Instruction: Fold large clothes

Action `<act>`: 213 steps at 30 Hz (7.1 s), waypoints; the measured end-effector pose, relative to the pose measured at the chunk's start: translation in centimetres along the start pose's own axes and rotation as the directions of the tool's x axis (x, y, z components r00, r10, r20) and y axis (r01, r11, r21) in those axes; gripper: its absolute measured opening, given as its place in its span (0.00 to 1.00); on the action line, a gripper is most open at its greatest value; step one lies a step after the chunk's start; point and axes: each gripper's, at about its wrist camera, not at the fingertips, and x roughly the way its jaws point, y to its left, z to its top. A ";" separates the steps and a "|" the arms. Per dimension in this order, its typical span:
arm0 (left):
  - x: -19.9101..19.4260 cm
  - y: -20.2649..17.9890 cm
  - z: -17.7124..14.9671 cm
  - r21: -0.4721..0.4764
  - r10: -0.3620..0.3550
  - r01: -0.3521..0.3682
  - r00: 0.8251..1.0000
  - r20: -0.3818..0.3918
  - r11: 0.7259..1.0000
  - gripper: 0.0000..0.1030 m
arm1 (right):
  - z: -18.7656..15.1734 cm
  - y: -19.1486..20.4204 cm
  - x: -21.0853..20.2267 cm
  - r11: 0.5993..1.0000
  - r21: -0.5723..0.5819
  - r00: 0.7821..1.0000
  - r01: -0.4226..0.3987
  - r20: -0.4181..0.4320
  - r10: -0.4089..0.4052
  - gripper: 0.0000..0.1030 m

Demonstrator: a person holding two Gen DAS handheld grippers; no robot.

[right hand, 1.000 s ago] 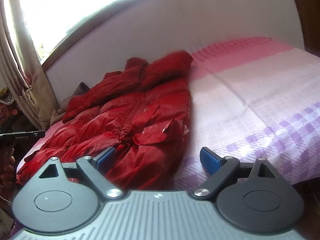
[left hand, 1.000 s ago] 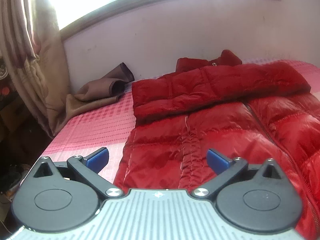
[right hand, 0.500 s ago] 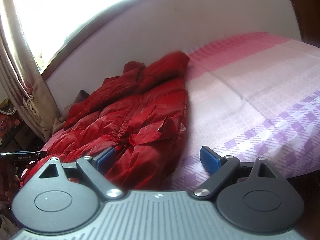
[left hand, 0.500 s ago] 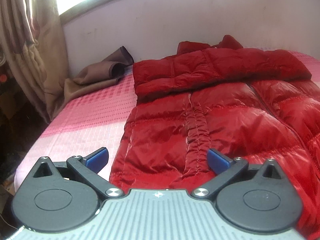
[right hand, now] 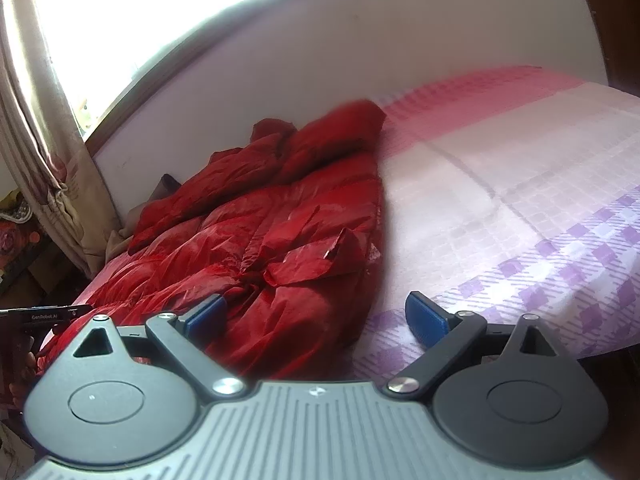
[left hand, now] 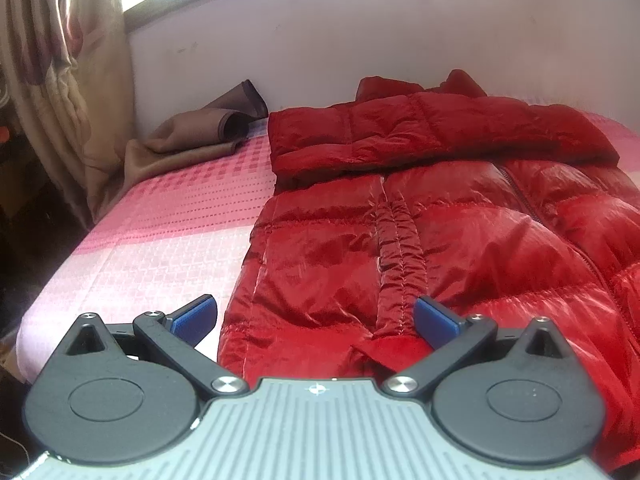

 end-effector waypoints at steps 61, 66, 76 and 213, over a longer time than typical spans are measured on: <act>-2.1 4.0 -4.1 -0.022 -0.241 0.240 0.964 -0.114 0.971 0.68 | 0.1 -0.4 0.7 0.990 -0.023 0.986 -0.139 -0.098 0.136 0.50; -2.0 4.2 -4.2 -0.029 -0.243 0.241 0.963 -0.117 0.970 0.70 | 0.2 -1.1 0.8 0.985 0.032 0.980 -0.170 -0.099 0.172 0.61; -1.6 4.2 -4.2 -0.043 -0.243 0.239 0.963 -0.117 0.970 0.74 | 0.2 0.2 1.1 0.984 -0.029 0.978 -0.175 -0.118 0.170 0.68; 13.9 -3.5 20.2 0.094 -0.238 0.224 0.953 0.189 0.970 0.58 | 22.2 8.4 21.2 0.955 -0.237 0.984 -0.176 -0.024 0.176 0.30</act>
